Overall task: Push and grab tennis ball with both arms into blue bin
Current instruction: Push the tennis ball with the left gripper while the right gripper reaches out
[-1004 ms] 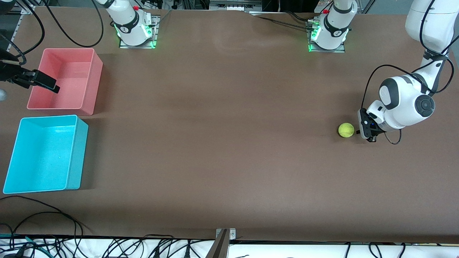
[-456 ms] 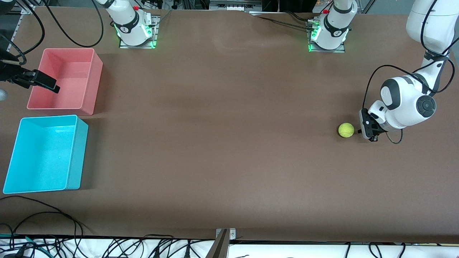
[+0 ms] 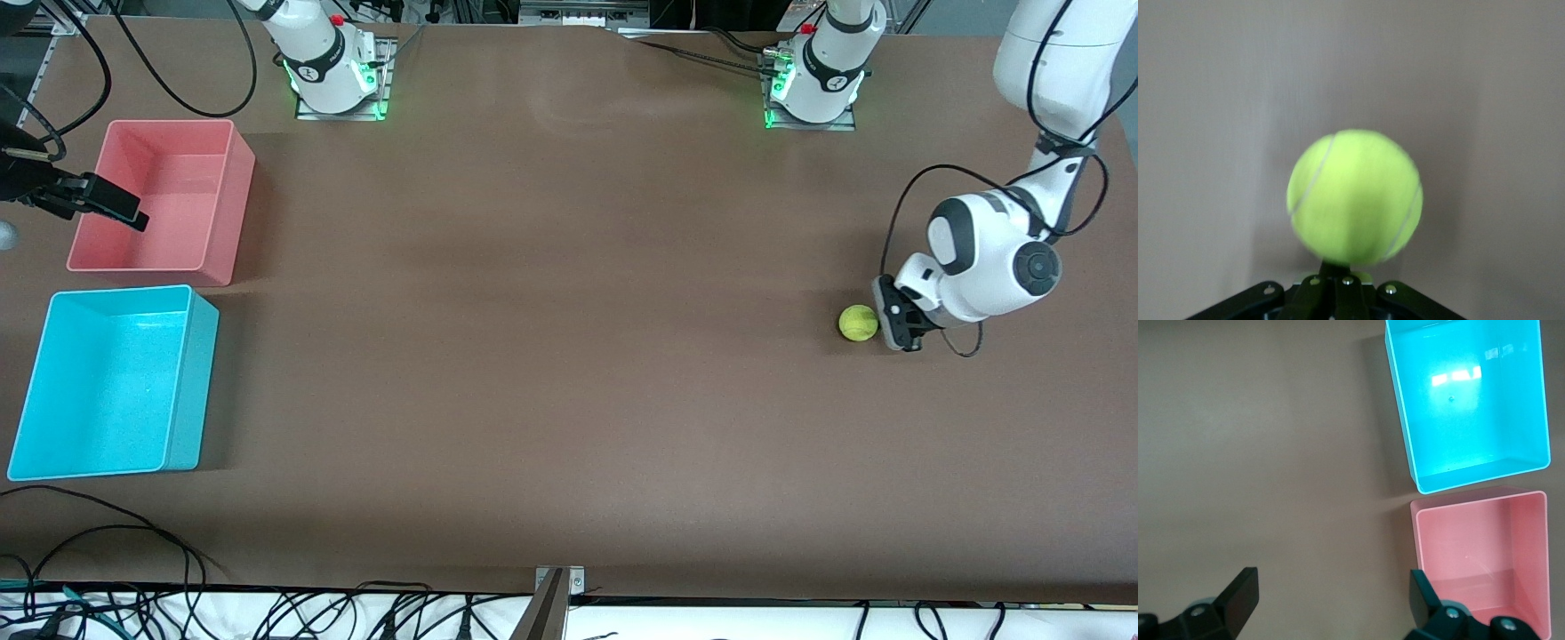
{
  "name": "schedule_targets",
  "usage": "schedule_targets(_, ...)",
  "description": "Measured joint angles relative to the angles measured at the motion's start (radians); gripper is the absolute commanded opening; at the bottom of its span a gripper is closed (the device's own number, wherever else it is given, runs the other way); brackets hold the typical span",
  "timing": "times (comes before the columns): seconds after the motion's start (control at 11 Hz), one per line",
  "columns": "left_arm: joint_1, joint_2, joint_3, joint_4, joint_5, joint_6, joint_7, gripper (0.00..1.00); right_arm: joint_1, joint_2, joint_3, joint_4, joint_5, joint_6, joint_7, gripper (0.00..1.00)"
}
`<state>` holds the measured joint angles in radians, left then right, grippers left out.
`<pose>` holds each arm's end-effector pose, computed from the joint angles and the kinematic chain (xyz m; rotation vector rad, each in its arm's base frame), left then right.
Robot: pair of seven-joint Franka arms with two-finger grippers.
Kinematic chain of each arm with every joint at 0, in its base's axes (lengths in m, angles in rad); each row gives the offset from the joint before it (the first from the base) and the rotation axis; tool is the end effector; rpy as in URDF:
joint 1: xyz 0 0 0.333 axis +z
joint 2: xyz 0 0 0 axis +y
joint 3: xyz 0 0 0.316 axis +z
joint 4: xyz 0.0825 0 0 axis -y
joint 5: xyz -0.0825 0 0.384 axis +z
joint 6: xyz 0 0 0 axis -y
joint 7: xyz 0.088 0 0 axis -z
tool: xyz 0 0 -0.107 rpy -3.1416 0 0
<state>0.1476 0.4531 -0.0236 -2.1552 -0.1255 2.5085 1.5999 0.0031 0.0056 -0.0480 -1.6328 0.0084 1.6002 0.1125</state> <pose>0.5513 0.0694 0.1771 2.3349 -1.9058 -0.0071 0.5563 -0.0240 0.5946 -3.1244 0.2470 0.0603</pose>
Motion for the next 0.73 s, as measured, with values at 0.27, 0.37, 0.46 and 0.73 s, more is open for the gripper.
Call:
schedule_targets(0.27, -0.101, 0.003, -0.131, 0.008, -0.070, 0.005, -0.268, 0.00, 0.000, 0.001, 0.000, 0.000, 0.000, 0.000, 0.000, 1.00)
schedule_targets(0.37, -0.135, 0.002, -0.158, 0.014, -0.070, 0.006, -0.344, 0.00, 0.000, 0.001, 0.001, 0.000, 0.000, 0.000, 0.000, 1.00)
schedule_targets(0.46, -0.153, 0.002, -0.164, 0.019, -0.070, 0.006, -0.375, 0.00, 0.000, 0.002, 0.001, 0.000, 0.000, 0.000, 0.000, 1.00)
schedule_targets(0.73, -0.138, 0.002, -0.154, 0.019, -0.070, 0.006, -0.374, 0.00, 0.001, 0.011, 0.001, 0.000, 0.005, 0.011, 0.000, 1.00)
